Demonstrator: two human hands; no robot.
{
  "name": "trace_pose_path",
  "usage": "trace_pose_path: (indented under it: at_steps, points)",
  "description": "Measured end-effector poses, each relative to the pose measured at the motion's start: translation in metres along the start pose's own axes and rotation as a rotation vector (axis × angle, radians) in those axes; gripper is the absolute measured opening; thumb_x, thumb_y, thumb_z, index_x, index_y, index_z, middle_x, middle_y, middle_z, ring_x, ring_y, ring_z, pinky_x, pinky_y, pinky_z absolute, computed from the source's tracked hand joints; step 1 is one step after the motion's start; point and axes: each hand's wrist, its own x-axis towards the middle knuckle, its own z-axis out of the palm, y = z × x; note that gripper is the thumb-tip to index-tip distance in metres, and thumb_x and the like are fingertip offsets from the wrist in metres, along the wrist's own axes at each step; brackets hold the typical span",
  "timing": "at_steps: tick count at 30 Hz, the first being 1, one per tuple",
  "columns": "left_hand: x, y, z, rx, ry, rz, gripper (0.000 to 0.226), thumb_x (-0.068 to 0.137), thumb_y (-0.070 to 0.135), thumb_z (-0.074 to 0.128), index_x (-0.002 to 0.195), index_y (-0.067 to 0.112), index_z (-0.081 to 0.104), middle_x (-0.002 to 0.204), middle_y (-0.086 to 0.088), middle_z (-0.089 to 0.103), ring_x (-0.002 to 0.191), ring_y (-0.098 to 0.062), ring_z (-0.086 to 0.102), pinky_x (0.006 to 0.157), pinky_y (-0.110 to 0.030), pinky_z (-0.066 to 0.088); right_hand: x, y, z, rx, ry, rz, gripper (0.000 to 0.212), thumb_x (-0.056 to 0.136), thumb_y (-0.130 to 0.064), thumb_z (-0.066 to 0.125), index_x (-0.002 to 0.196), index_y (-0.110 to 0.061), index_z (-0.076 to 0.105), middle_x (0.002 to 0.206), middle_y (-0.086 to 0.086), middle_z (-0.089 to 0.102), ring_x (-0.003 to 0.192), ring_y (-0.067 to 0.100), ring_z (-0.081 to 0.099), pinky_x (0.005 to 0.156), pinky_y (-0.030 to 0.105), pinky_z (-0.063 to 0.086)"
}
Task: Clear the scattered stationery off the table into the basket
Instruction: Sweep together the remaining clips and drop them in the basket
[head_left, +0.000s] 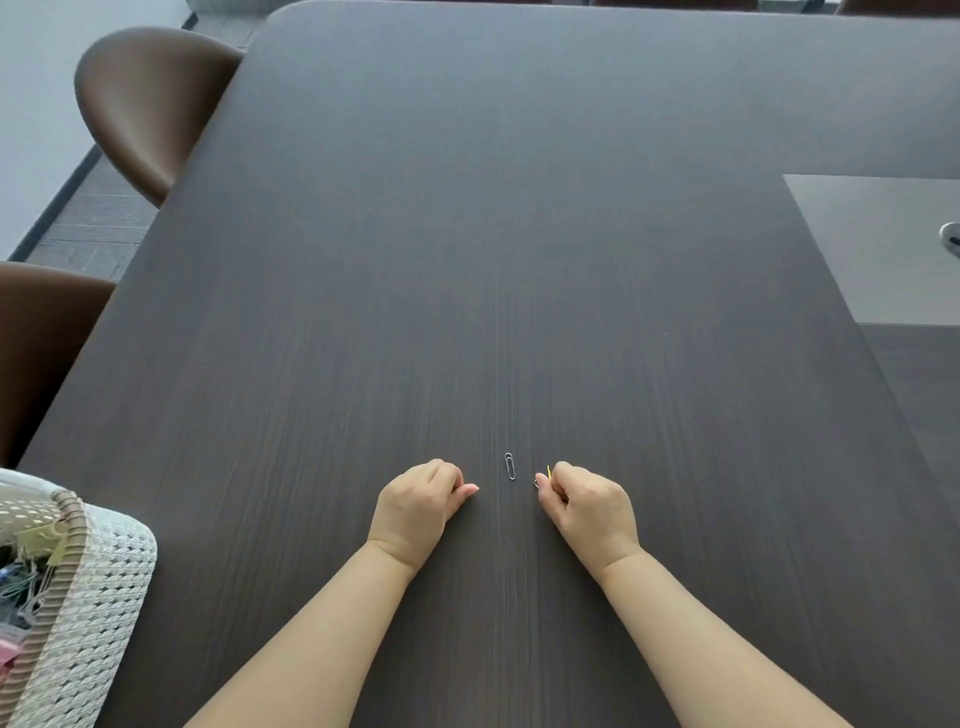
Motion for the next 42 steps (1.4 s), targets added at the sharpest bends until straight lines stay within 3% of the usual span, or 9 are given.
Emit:
trace_pose_path:
  at_steps: [4, 9, 13, 16, 22, 26, 30, 35, 42]
  points:
    - [0.005, 0.005, -0.013, -0.116, -0.027, -0.092, 0.054, 0.096, 0.050, 0.026, 0.063, 0.014, 0.049, 0.053, 0.004, 0.050, 0.043, -0.013, 0.044, 0.042, -0.022, 0.036, -0.014, 0.006, -0.015, 0.179, -0.088, 0.192, 0.038, 0.083, -0.043, 0.041, 0.058, -0.018, 0.027, 0.045, -0.008, 0.023, 0.044, 0.018, 0.028, 0.046, 0.023, 0.025]
    - [0.015, 0.012, -0.080, -0.170, 0.075, -0.185, 0.049, 0.093, 0.050, 0.033, 0.064, 0.014, 0.052, 0.053, 0.009, 0.048, 0.045, -0.010, 0.038, 0.045, -0.020, 0.031, -0.001, -0.030, -0.046, 0.345, -0.080, 0.204, 0.042, 0.089, -0.024, 0.056, 0.058, -0.016, 0.029, 0.048, -0.008, 0.026, 0.049, 0.016, 0.027, 0.050, 0.031, 0.027]
    - [-0.007, -0.016, -0.176, -0.107, 0.188, -0.254, 0.038, 0.086, 0.045, 0.046, 0.065, 0.014, 0.054, 0.054, 0.008, 0.051, 0.053, -0.014, 0.043, 0.048, -0.024, 0.037, 0.024, -0.115, -0.067, 0.516, -0.059, 0.068, 0.042, 0.089, -0.028, 0.053, 0.058, -0.013, 0.029, 0.050, -0.007, 0.026, 0.052, 0.015, 0.025, 0.051, 0.031, 0.027]
    - [-0.046, -0.057, -0.243, 0.015, 0.217, -0.360, 0.047, 0.086, 0.052, 0.042, 0.065, 0.013, 0.057, 0.054, 0.005, 0.054, 0.046, -0.008, 0.043, 0.043, -0.013, 0.030, 0.033, -0.198, -0.068, 0.617, -0.106, -0.081, 0.039, 0.087, -0.033, 0.048, 0.059, -0.011, 0.030, 0.050, -0.007, 0.024, 0.052, 0.015, 0.025, 0.050, 0.028, 0.024]
    - [-0.133, -0.129, -0.315, 0.037, 0.055, -0.592, 0.040, 0.075, 0.061, 0.056, 0.064, 0.022, 0.060, 0.059, 0.008, 0.056, 0.051, -0.011, 0.052, 0.045, -0.031, 0.046, 0.027, -0.344, -0.047, 0.637, -0.240, -0.416, 0.036, 0.088, -0.031, 0.049, 0.060, -0.015, 0.033, 0.048, -0.010, 0.029, 0.050, 0.016, 0.027, 0.049, 0.033, 0.030]
    - [-0.163, -0.160, -0.328, -0.099, -0.040, -0.654, 0.025, 0.072, 0.042, 0.066, 0.071, 0.018, 0.068, 0.069, 0.012, 0.058, 0.065, -0.008, 0.057, 0.061, -0.028, 0.048, 0.024, -0.397, -0.027, 0.540, -0.323, -0.479, 0.035, 0.092, -0.029, 0.053, 0.063, -0.012, 0.042, 0.057, 0.002, 0.048, 0.051, 0.024, 0.041, 0.050, 0.032, 0.036]
    - [-0.173, -0.171, -0.338, -0.163, -0.131, -0.627, 0.030, 0.082, 0.042, 0.058, 0.092, 0.017, 0.071, 0.083, 0.012, 0.064, 0.078, -0.006, 0.059, 0.069, -0.024, 0.048, 0.022, -0.416, -0.014, 0.360, -0.458, -0.439, 0.031, 0.092, -0.034, 0.051, 0.072, -0.010, 0.053, 0.068, 0.003, 0.055, 0.061, 0.023, 0.048, 0.056, 0.033, 0.042]
    - [-0.184, -0.173, -0.342, -0.124, -0.182, -0.580, 0.023, 0.091, 0.026, 0.054, 0.111, 0.023, 0.064, 0.110, 0.011, 0.065, 0.098, -0.005, 0.060, 0.079, -0.018, 0.046, 0.017, -0.411, -0.004, 0.342, -0.553, -0.390, 0.019, 0.092, -0.018, 0.052, 0.104, -0.016, 0.067, 0.108, 0.000, 0.062, 0.098, 0.021, 0.057, 0.086, 0.036, 0.049]
    - [-0.174, -0.164, -0.337, -0.065, -0.092, -0.522, 0.007, 0.081, 0.022, 0.068, 0.088, 0.022, 0.068, 0.086, 0.010, 0.066, 0.072, -0.003, 0.059, 0.065, -0.020, 0.052, 0.009, -0.388, -0.010, 0.278, -0.334, -0.332, 0.005, 0.082, -0.022, 0.065, 0.080, -0.018, 0.066, 0.078, -0.009, 0.061, 0.078, 0.014, 0.052, 0.064, 0.024, 0.038]
